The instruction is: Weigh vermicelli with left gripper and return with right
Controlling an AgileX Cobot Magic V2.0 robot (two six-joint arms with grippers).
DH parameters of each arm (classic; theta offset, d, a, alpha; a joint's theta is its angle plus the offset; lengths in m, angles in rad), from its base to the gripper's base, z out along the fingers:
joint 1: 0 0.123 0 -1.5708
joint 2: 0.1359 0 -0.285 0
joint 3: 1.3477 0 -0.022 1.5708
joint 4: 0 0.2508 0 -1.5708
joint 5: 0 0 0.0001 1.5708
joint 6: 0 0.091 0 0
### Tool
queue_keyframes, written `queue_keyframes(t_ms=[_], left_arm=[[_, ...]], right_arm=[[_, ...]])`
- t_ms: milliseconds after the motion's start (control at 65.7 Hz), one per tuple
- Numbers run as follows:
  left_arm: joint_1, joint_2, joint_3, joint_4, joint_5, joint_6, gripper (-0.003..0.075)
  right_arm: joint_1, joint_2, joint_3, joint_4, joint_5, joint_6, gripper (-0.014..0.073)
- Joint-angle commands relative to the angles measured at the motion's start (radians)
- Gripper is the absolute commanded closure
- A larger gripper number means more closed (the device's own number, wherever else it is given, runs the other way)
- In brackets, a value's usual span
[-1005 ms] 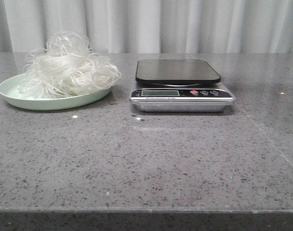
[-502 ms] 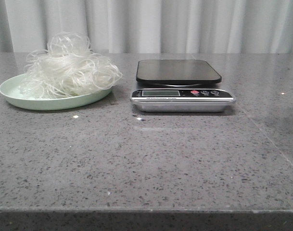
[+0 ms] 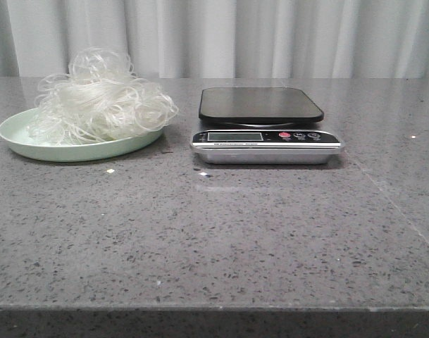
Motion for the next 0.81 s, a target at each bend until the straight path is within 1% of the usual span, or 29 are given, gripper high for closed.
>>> queue_keyframes(t_ms=[0,61,91,122,183,792], left_arm=[[0.0,0.009,-0.026,-0.005,-0.083,0.0,0.0594],[0.0,0.009,-0.026,-0.005,-0.083,0.0,0.0594],[0.0,0.009,-0.026,-0.005,-0.083,0.0,0.0594],[0.0,0.009,-0.026,-0.005,-0.083,0.0,0.0594],[0.0,0.009,-0.026,-0.005,-0.081,0.0,0.0594],[0.0,0.009,-0.01,-0.001,-0.083,0.0,0.0594]], right_arm=[[-0.005,-0.007,0.0,-0.011,-0.106,-0.009,0.0264],[-0.005,-0.007,0.005,-0.011,-0.094,-0.009,0.0424],[-0.005,-0.007,0.005,-0.009,-0.084,-0.008,0.0471],[-0.005,-0.007,0.005,-0.009,-0.074,-0.008,0.0443],[-0.005,-0.007,0.005,-0.009,-0.07,-0.008,0.0426],[-0.005,-0.007,0.005,-0.009,-0.071,-0.008,0.0427]])
